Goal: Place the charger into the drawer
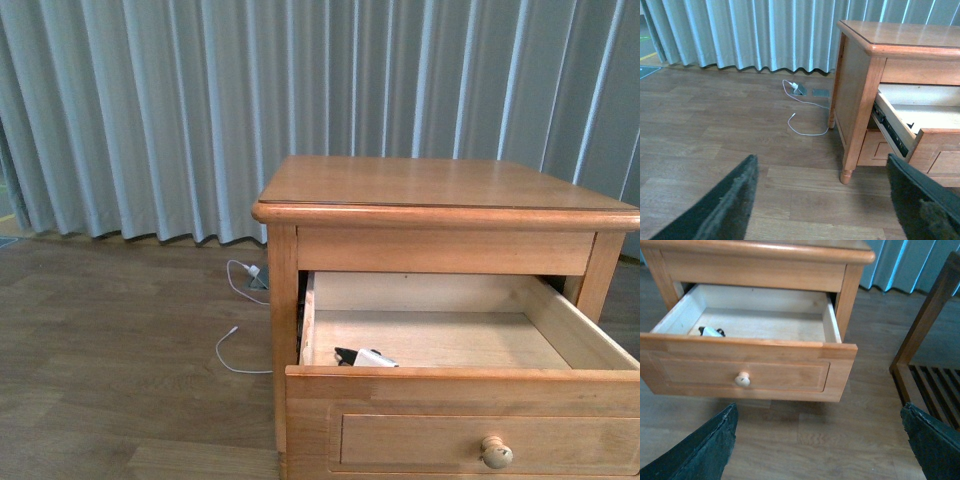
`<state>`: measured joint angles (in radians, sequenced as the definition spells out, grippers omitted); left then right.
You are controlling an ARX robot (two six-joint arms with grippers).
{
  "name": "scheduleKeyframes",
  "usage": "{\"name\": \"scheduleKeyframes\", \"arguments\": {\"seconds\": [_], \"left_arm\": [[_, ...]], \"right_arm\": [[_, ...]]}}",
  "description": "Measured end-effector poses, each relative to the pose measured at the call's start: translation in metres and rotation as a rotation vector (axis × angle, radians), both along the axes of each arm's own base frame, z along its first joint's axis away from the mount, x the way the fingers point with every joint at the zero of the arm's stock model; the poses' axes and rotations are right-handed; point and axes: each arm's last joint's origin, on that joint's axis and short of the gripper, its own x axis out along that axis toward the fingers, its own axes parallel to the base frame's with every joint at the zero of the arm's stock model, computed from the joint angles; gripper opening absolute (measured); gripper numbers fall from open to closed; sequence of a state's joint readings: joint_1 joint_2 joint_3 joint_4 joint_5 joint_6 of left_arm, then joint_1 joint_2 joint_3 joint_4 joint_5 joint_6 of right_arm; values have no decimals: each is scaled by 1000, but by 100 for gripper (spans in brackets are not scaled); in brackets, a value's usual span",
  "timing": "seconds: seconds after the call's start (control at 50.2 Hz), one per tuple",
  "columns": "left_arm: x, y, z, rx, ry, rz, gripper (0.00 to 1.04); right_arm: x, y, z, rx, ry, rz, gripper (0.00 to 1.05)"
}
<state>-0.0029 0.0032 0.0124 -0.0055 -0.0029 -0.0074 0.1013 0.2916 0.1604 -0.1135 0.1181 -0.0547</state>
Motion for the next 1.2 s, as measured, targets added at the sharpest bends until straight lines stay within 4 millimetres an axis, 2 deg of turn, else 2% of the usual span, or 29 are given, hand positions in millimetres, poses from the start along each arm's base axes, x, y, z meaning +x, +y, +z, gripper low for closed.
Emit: {"name": "scheduleKeyframes", "arguments": {"seconds": [0.12,0.159,0.219,0.359,0.538,0.936,1.195], "left_arm": [[0,0,0,0,0,0,98],[0,0,0,2,0,0,101],[0,0,0,2,0,0,98],[0,0,0,2,0,0,99],[0,0,0,2,0,0,99],[0,0,0,2,0,0,99],[0,0,0,2,0,0,99]], "right_arm": [[16,4,0,8,69,35,97],[21,5,0,14,84,42,97],[32,8,0,18,116,53,97],[63,15,-7,25,191,69,97],[93,24,-18,56,263,73,97],[160,51,-52,98,388,53,97],[206,59,-71,101,400,-27,97]]}}
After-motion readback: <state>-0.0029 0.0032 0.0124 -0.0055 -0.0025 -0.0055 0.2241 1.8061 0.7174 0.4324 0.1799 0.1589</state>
